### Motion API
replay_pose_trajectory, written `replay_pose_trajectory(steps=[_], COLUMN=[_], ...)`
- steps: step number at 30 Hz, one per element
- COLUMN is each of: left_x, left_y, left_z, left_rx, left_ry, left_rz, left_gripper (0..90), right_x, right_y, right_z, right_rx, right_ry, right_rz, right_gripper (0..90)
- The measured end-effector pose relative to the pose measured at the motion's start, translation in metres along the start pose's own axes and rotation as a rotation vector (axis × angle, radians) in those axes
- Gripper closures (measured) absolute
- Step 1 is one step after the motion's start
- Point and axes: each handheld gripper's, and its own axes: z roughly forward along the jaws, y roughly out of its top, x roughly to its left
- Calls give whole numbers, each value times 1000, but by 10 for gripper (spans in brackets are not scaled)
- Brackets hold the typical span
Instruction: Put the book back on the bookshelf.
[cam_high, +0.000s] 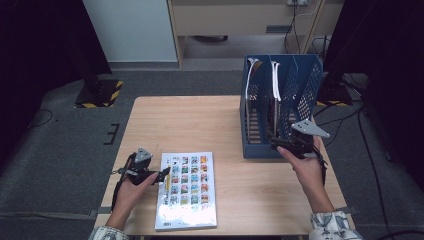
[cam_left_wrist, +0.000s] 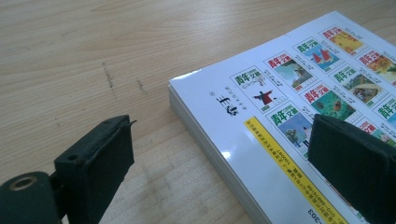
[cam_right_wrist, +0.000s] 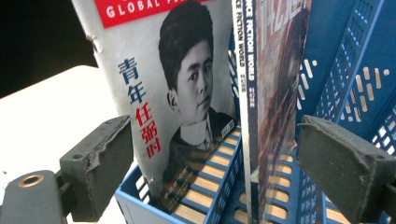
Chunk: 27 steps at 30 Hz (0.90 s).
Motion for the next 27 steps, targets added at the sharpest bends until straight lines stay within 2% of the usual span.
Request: replay_pose_trajectory(steps=[10, 13, 20, 22, 25, 27], left_x=[-2, -2, -3, -3, -3, -3], left_y=[0, 0, 1, 1, 1, 1], left_z=[0, 0, 0, 0, 0, 0], left_rx=[-6, -5, 0, -1, -1, -1], left_ry=[-10, -9, -11, -11, -9, -10], left_rz=[-3, 1, 11, 13, 12, 14], left_gripper=[63, 63, 62, 62, 62, 62], right_x=[0, 0, -1, 2, 6, 9], right_y=[-13, -11, -14, -15, -16, -17], right_z=[-6, -9, -13, -15, -20, -21], right_rx=[22, 8, 10, 10, 3, 3], right_ry=[31, 38, 36, 38, 23, 32], right_rz=[13, 18, 5, 10, -20, -17], right_gripper=[88, 82, 79, 83, 98, 98])
